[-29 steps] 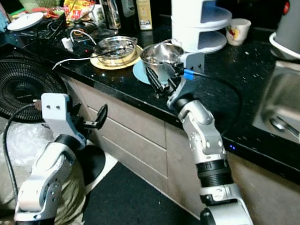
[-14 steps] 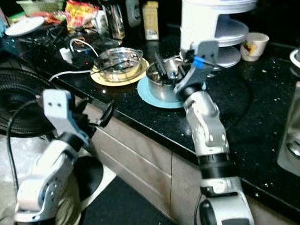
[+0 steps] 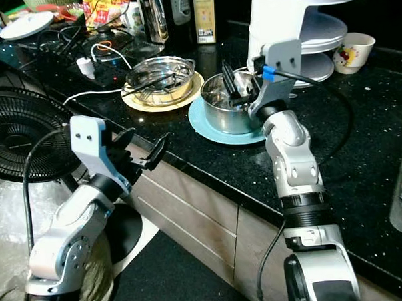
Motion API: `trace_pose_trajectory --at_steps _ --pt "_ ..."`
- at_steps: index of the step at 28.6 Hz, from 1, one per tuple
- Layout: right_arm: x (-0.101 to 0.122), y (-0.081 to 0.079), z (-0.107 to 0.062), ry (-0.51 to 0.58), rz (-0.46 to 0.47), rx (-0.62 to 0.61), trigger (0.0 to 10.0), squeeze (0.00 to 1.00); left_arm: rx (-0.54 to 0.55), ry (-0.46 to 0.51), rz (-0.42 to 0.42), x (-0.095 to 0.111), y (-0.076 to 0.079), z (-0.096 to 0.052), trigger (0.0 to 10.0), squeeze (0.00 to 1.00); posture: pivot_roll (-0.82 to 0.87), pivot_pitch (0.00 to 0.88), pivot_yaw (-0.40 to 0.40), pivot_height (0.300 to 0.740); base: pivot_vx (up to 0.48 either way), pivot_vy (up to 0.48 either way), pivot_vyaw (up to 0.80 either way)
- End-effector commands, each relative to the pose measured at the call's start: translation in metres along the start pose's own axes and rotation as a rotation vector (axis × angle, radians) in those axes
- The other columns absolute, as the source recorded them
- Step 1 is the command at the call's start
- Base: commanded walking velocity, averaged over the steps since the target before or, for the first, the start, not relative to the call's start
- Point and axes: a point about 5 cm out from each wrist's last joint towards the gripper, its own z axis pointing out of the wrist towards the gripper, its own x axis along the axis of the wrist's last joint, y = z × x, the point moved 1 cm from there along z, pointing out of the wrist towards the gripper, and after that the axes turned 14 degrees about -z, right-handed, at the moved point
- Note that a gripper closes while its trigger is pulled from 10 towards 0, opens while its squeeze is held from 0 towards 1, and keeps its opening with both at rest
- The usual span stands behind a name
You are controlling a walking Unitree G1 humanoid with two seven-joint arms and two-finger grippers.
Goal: Kitchen organization
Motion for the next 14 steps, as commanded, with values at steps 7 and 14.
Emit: trace_pose_trajectory --at_steps 7,14 --pt "-0.002 -0.003 -0.011 0.014 0.101 0.19 10.0 0.0 -0.007 -0.021 0.002 -0.001 -0.001 -0.003 10.0 0.0 0.02 0.0 0.014 0.74 0.0 0.0 0.0" --pt "-0.021 -0.025 -0.026 -0.052 0.059 0.26 10.0 0.0 -0.016 -0.023 0.003 -0.001 0.001 -0.001 10.0 0.0 0.02 0.0 0.016 0.74 0.0 0.0 0.0"
